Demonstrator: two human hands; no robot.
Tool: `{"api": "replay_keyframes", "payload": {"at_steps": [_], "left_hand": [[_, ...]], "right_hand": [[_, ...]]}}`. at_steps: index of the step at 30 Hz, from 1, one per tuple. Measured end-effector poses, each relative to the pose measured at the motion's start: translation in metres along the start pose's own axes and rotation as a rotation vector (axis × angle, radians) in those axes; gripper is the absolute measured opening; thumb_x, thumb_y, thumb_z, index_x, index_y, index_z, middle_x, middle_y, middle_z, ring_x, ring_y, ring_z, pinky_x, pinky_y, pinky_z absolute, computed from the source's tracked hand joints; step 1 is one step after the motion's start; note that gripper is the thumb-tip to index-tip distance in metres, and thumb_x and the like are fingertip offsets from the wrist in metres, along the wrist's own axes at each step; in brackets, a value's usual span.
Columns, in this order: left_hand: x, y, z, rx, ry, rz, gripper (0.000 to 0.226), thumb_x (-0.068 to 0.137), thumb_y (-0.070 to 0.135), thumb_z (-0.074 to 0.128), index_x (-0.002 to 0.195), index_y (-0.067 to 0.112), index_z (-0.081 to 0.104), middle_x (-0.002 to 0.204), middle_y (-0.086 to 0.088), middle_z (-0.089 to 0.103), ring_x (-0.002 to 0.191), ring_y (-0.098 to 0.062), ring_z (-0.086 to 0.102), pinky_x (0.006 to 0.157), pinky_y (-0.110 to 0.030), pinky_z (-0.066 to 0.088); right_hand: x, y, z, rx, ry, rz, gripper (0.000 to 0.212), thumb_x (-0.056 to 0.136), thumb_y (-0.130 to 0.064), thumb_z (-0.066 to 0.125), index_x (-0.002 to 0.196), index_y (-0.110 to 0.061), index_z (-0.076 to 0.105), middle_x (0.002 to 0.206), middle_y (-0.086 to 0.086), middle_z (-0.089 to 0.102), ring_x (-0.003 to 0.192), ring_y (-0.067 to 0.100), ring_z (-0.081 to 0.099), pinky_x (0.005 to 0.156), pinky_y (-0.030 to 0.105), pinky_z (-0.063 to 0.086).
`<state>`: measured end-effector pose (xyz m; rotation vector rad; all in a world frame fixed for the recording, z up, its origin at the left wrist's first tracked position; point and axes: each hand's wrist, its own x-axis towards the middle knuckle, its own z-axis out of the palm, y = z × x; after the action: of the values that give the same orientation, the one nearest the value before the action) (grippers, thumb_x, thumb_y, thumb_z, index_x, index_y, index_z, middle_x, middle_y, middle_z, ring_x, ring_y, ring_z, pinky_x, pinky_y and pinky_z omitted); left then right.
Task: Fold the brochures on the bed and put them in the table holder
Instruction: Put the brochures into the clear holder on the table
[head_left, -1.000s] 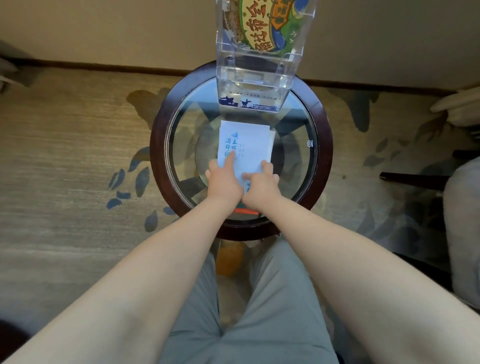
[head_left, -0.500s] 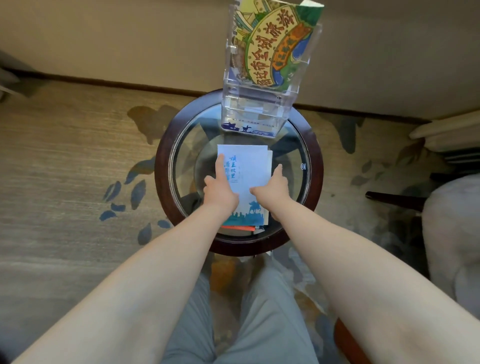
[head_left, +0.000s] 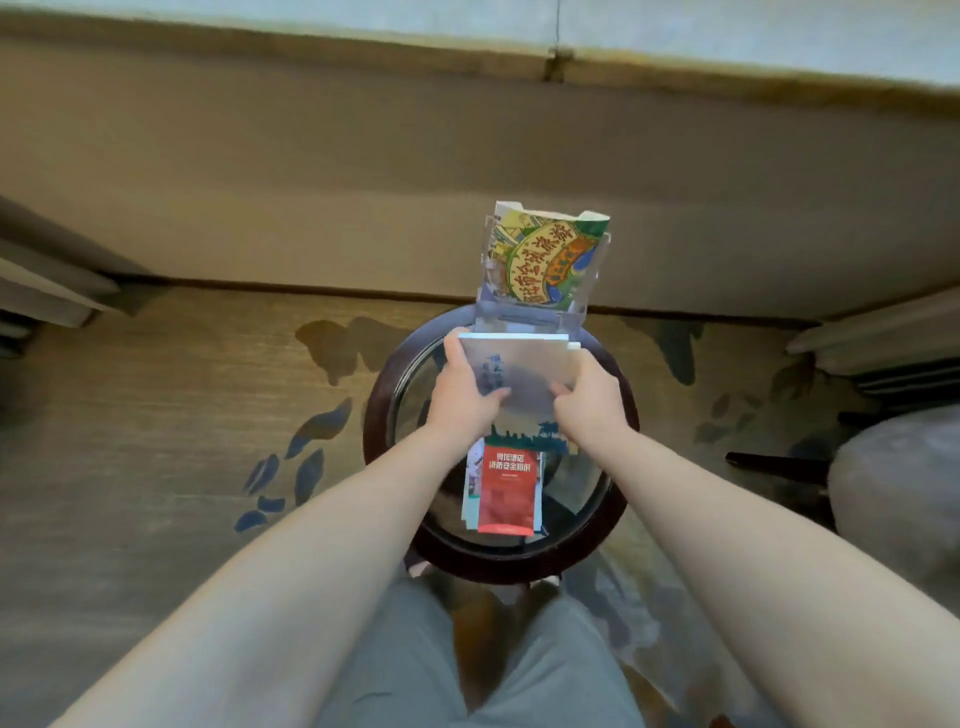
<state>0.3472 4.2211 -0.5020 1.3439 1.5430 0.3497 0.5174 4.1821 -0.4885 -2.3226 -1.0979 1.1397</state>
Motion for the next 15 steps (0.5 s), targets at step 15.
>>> {"api": "replay_keyframes", "payload": {"at_steps": [15], "left_hand": [[0.046,0.170,-0.096,0.520,0.138,0.509,0.020,0.092,0.013,0.062,0.092,0.024,0.046,0.081,-0.002,0.064,0.075,-0.034,0.058,0.059,-0.036,0.041]], "right_hand": [[0.014,-0.117,-0.129,-0.512,0.292,-0.550,0.061,0.092,-0.004,0.063,0.144,-0.032,0.047,0.119,0.006,0.056,0.078,0.030,0.058,0.064,0.032,0.038]]}}
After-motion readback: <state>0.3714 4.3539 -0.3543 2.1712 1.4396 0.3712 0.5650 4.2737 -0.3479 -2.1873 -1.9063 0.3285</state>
